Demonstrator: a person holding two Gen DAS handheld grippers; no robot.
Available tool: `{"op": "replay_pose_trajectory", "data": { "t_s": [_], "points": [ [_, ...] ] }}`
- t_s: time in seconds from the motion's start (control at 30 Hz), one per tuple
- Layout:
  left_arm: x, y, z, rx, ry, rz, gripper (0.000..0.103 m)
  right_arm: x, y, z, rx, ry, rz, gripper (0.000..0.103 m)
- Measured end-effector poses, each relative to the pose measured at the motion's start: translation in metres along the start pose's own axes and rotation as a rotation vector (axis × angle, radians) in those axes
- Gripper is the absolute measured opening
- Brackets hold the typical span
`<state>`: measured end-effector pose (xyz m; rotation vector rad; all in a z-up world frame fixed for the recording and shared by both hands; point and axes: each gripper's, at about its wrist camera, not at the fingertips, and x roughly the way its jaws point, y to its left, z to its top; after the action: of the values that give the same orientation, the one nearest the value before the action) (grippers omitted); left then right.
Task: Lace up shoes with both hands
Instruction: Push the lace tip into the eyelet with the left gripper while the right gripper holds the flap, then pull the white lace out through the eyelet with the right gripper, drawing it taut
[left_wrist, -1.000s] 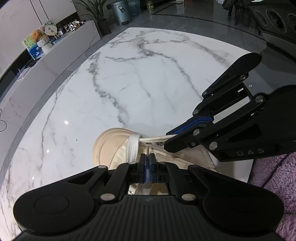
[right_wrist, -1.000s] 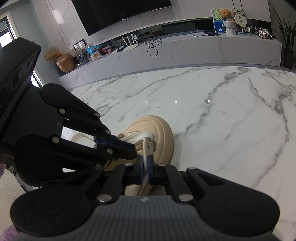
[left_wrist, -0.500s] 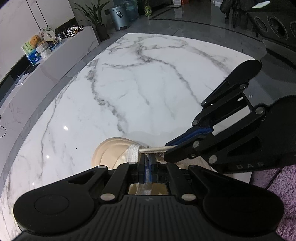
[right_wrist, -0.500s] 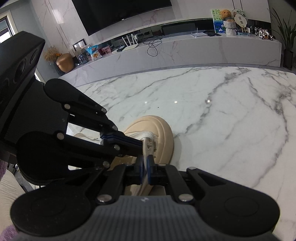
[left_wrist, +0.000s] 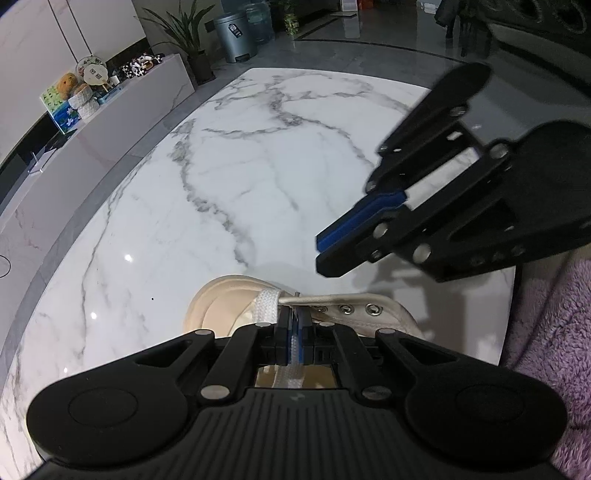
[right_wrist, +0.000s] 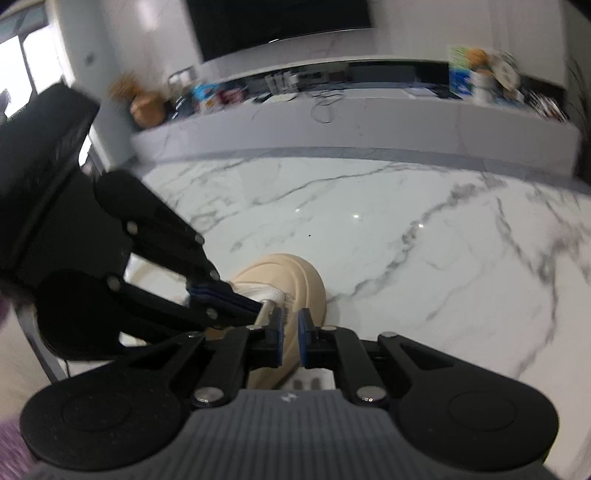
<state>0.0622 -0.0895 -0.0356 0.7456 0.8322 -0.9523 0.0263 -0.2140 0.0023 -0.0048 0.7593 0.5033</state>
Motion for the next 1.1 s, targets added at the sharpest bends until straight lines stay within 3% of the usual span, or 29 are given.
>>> {"op": "replay_pose_trajectory", "data": {
  "t_s": [0.13, 0.53, 0.9, 1.1],
  "points": [
    [0.001, 0.0, 0.001, 0.013, 0.004, -0.006, 0.001, 0.013, 0.007, 0.003, -0.218, 0.058, 0.004, 0.011],
    [0.004, 0.003, 0.005, 0.069, 0.019, -0.031, 0.001, 0.036, 0.017, 0.009, -0.675, 0.165, 0.11, 0.011],
    [0.008, 0.008, 0.009, 0.108, 0.035, -0.061, 0.001, 0.037, 0.034, 0.007, -1.101, 0.221, 0.147, 0.007],
    [0.008, 0.01, 0.006, 0.1, 0.025, -0.055, 0.003, 0.035, 0.036, 0.009, -1.226, 0.255, 0.154, 0.003]
  ]
}}
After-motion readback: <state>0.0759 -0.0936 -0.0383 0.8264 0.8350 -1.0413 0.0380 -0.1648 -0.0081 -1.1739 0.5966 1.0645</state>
